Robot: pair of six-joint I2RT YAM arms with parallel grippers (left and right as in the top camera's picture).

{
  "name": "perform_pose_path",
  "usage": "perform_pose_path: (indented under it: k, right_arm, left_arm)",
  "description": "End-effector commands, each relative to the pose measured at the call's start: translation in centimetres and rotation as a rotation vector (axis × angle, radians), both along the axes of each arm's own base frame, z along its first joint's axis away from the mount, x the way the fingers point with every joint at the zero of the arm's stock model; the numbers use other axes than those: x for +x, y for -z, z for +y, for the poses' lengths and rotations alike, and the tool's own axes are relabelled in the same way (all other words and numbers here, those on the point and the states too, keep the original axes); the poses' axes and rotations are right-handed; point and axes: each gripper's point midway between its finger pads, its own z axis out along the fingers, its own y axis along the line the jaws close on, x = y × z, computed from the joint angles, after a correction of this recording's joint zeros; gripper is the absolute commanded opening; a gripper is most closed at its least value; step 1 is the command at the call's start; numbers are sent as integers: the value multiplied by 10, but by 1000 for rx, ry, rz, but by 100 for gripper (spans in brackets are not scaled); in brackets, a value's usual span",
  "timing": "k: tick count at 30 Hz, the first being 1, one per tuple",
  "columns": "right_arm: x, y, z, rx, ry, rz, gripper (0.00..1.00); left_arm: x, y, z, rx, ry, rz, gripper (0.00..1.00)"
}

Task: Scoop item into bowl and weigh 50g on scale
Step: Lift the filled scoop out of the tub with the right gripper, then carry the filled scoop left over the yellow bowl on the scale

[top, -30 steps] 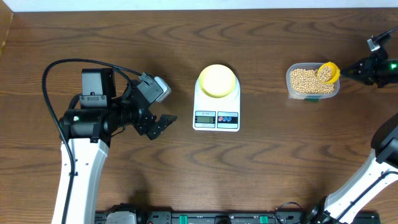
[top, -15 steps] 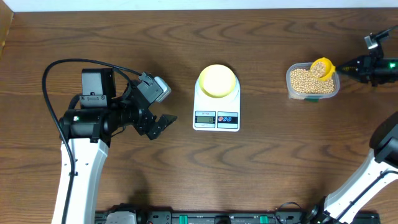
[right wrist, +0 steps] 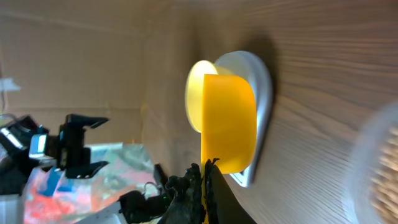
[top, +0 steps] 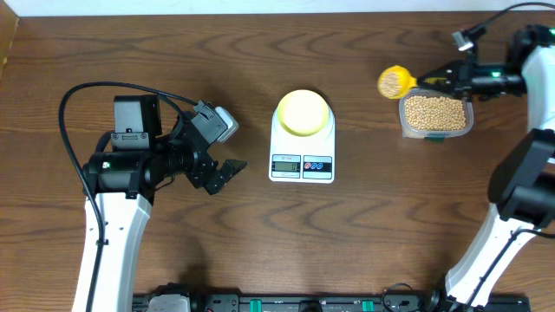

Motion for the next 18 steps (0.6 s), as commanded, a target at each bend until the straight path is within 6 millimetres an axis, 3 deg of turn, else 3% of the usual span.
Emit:
perform_pose_path:
  k: [1,8,14,18]
  right_arm:
    - [1,-16,29,103,-41,-36,1]
    - [-2,-17,56,115,-91,-15,1]
    - [-9,11,88,-47,-163,68,1]
    - [-14,16,113,-82,-218,57,1]
  left_arm:
    - [1,-2,0,-1,11,-15,97]
    - [1,-2,0,-1,11,-15,98]
    - [1,-2,0,-1,11,-15,98]
    - [1,-2,0,-1,11,-15,98]
